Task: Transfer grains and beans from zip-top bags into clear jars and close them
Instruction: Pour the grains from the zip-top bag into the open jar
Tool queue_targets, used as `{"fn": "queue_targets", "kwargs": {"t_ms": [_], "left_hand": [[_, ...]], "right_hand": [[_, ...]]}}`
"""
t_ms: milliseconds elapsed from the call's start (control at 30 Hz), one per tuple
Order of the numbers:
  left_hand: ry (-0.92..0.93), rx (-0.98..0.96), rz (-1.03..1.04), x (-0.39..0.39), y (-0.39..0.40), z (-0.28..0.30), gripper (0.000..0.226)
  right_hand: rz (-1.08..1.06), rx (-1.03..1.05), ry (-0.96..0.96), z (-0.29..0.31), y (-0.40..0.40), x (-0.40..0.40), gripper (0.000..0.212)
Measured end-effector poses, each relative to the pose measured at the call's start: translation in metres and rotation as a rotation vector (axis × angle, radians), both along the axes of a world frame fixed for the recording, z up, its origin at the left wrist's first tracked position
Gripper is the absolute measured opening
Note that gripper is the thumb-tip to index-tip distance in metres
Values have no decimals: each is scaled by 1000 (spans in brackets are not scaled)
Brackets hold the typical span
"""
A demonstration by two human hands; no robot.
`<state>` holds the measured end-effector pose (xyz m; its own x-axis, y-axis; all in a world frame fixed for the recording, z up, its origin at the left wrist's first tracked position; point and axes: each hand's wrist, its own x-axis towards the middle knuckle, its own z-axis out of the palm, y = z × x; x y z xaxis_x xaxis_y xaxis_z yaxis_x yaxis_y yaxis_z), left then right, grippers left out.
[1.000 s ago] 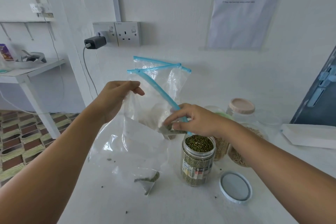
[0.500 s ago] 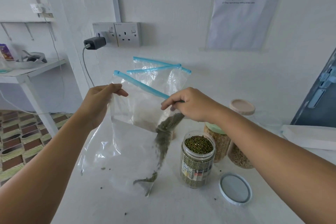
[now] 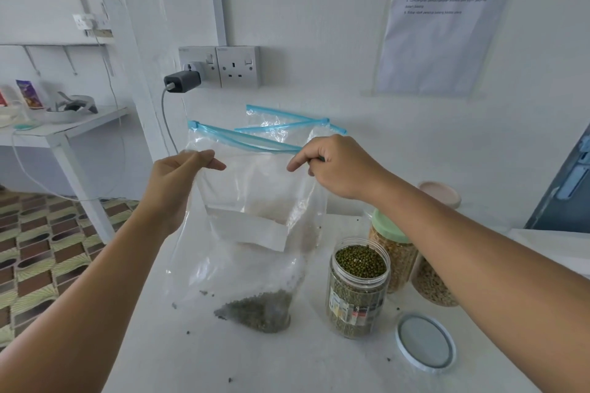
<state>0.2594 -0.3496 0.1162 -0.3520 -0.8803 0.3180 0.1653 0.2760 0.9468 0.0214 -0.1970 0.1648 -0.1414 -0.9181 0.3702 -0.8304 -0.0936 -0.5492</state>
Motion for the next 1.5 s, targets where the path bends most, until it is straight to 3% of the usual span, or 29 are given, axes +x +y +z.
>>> {"fn": "queue_targets", "kwargs": {"t_ms": [667, 867, 1133, 1233, 1300, 1400, 1500], "left_hand": [[-80, -25, 106, 2, 19, -15, 22], [-244, -133, 168, 6, 33, -11, 6], [-535, -396, 369, -5, 79, -31, 33], [-571, -533, 468, -17, 102, -51, 45], [-539, -658, 501, -28, 119, -60, 39], [-487, -826, 328, -46, 147, -73, 38], [-523, -669, 3, -65, 170, -77, 62]], "right_hand": [[-59, -81, 11, -30, 0, -1, 35], [-60, -139, -122, -48, 18, -7, 22], [-54, -149, -202, -65, 39, -10, 18], [-81, -139, -206, -74, 51, -15, 18], [-101, -125, -224, -78, 62, -20, 18], [-132, -140, -222, -86, 81, -28, 17], [-175, -138, -206, -100, 104, -38, 18]]}}
